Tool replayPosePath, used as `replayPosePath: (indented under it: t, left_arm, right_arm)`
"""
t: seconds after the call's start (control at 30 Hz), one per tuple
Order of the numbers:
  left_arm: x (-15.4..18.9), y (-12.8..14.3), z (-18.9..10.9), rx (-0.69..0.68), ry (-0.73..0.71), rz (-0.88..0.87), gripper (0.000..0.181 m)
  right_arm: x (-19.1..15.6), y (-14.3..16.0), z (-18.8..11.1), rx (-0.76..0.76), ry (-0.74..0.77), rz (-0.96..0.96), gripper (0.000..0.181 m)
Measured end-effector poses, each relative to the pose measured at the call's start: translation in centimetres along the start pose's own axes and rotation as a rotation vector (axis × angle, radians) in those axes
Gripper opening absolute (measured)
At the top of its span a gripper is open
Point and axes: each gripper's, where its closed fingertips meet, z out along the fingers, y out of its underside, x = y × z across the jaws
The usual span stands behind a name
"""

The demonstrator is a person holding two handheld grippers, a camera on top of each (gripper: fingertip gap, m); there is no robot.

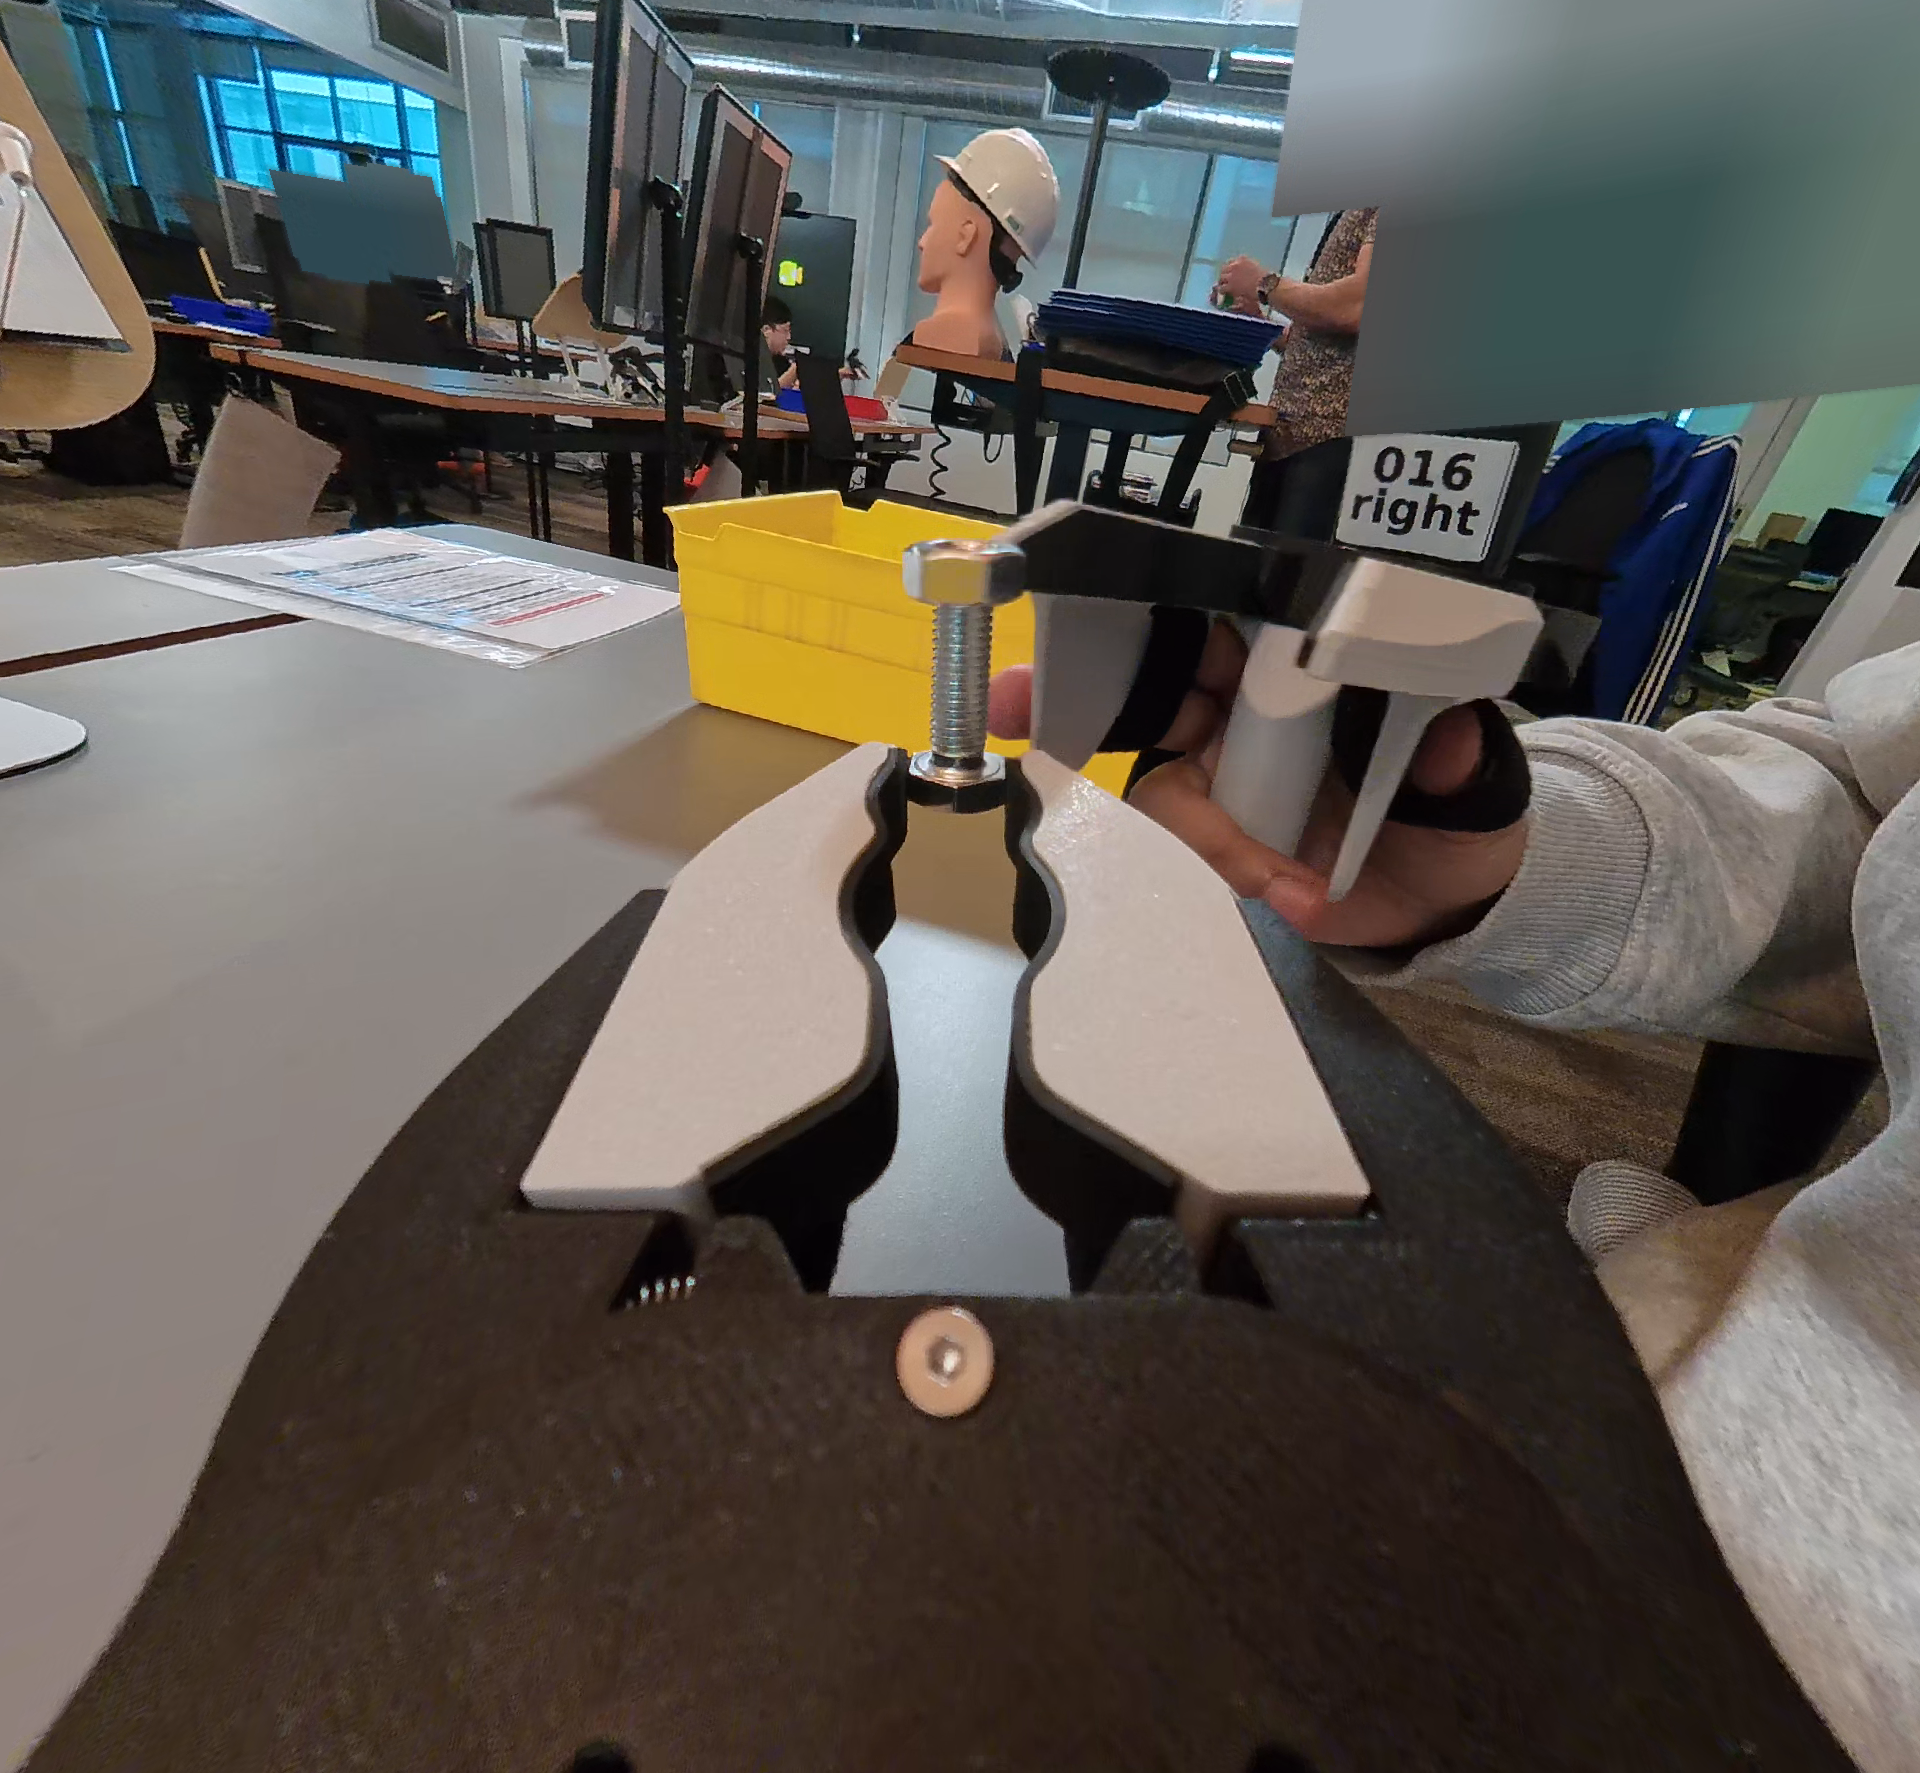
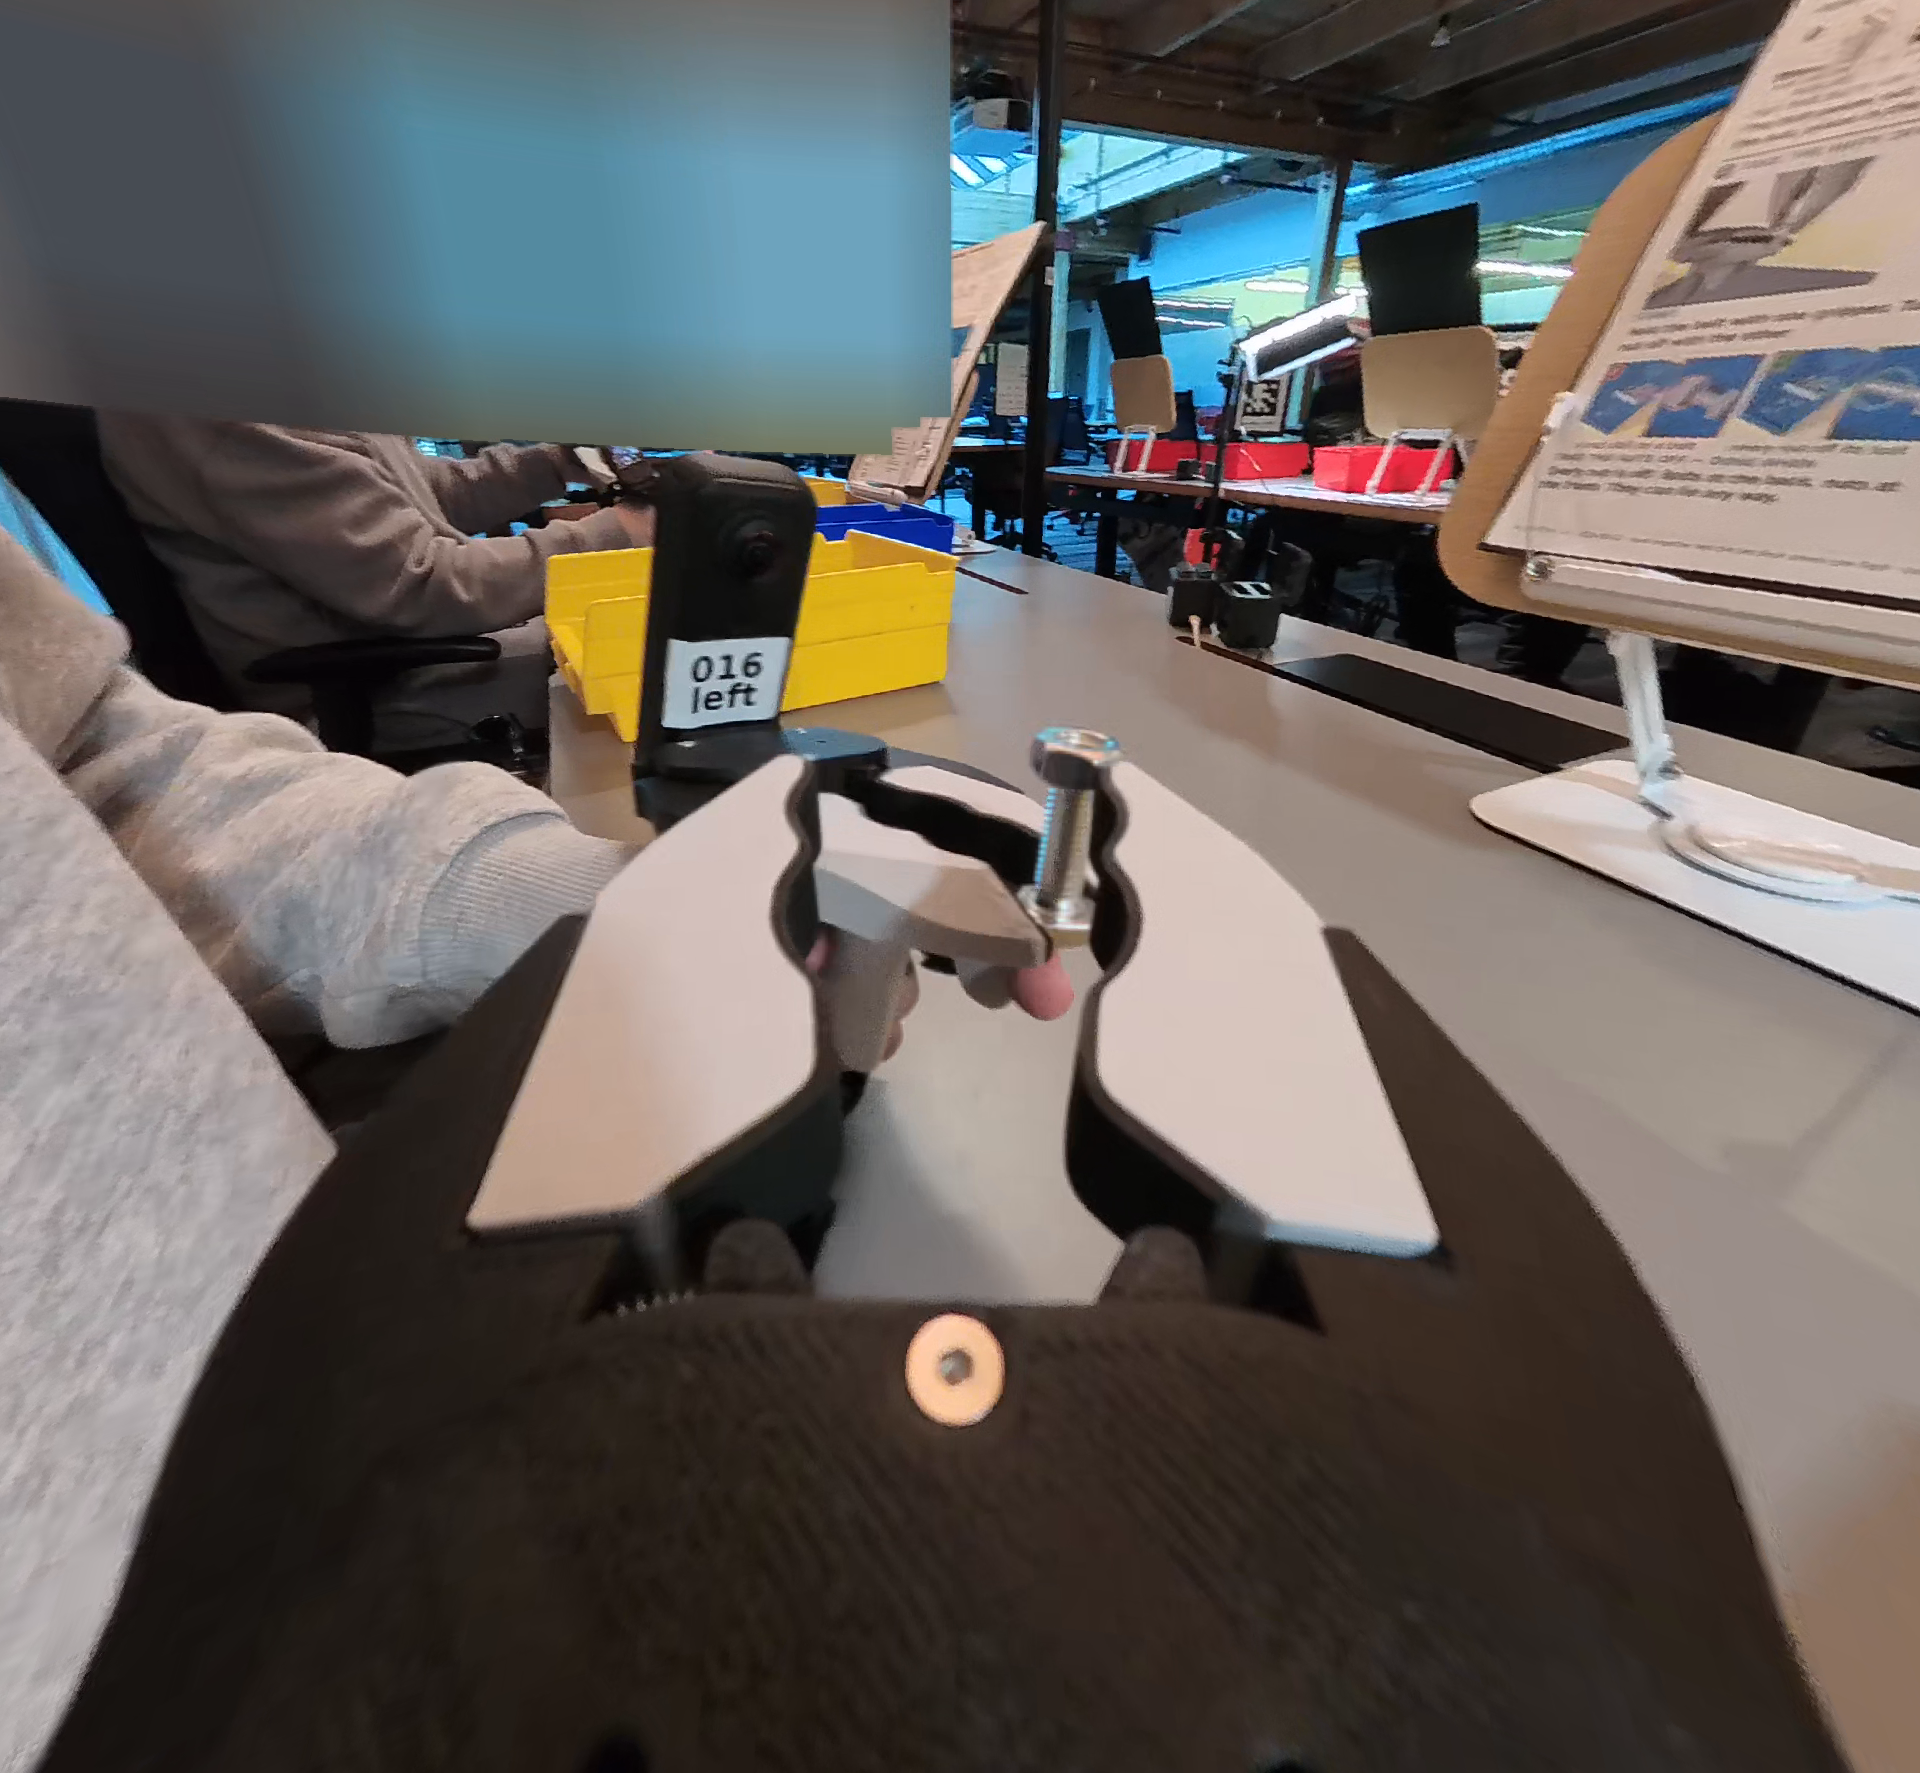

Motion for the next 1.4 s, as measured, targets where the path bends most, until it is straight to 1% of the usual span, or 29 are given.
replayPosePath:
  t: [0.07, 0.2, 0.3, 0.43, 0.47, 0.53, 0.63, 0.77, 0.83, 0.97, 1.03, 1.1, 1.2, 1.23, 1.3, 1.4]
  left_arm:
    - [0.0, 0.0, 0.0, 0.0, 0.0, -0.004, 0.019]
    - [0.0, 0.0, 0.0, -0.001, 0.0, 0.001, 0.019]
    - [0.0, 0.0, 0.0, 0.0, 0.001, 0.0, 0.018]
    - [0.1, 0.0, 0.0, 0.0, 0.003, -0.001, 0.018]
    - [0.1, 0.0, 0.0, 0.001, 0.003, -0.001, 0.019]
    - [0.0, 0.0, 0.0, 0.001, 0.001, -0.003, 0.019]
    - [0.0, 0.0, 0.0, 0.002, 0.0, -0.004, 0.019]
    - [0.1, 0.0, 0.0, 0.001, 0.001, -0.001, 0.019]
    - [0.1, 0.0, 0.0, 0.001, 0.001, -0.002, 0.019]
    - [0.1, 0.0, 0.0, 0.001, 0.001, -0.002, 0.019]
    - [0.1, 0.0, 0.0, 0.001, 0.001, -0.003, 0.019]
    - [0.1, 0.0, 0.0, 0.001, 0.001, -0.004, 0.019]
    - [0.1, 0.0, 0.0, 0.001, 0.0, -0.004, 0.019]
    - [0.1, 0.0, 0.0, 0.001, 0.001, -0.004, 0.019]
    - [0.1, 0.0, 0.0, 0.001, 0.001, -0.003, 0.019]
    - [0.1, 0.0, 0.0, 0.001, 0.001, -0.002, 0.018]
  right_arm:
    - [-0.6, 0.0, 0.0, -0.003, -0.03, -0.013, 0.042]
    - [-0.2, -0.2, -0.2, 0.003, -0.006, -0.026, 0.038]
    - [0.4, -0.4, -0.4, 0.019, 0.017, -0.009, 0.041]
    - [0.5, -0.5, -0.3, 0.044, 0.015, 0.022, 0.058]
    - [0.4, -0.5, -0.3, 0.044, 0.01, 0.02, 0.06]
    - [-0.1, -0.3, -0.2, 0.032, -0.014, 0.011, 0.058]
    - [-0.9, -0.1, -0.1, 0.012, -0.058, 0.005, 0.047]
    - [-0.3, -0.5, -0.4, 0.027, -0.021, -0.011, 0.042]
    - [0.3, -0.8, -0.6, 0.046, 0.008, 0.0, 0.044]
    - [1.0, -0.6, -0.6, 0.048, 0.034, 0.036, 0.055]
    - [0.5, -0.3, -0.4, 0.029, 0.005, 0.036, 0.051]
    - [-0.4, -0.1, -0.3, 0.009, -0.04, 0.026, 0.039]
    - [-0.3, -0.2, -0.4, 0.006, -0.019, -0.013, 0.036]
    - [-0.1, -0.3, -0.4, 0.013, -0.003, -0.018, 0.037]
    - [0.5, -0.4, -0.5, 0.026, 0.023, 0.0, 0.046]
    - [0.8, -0.2, -0.4, 0.027, 0.02, 0.044, 0.054]
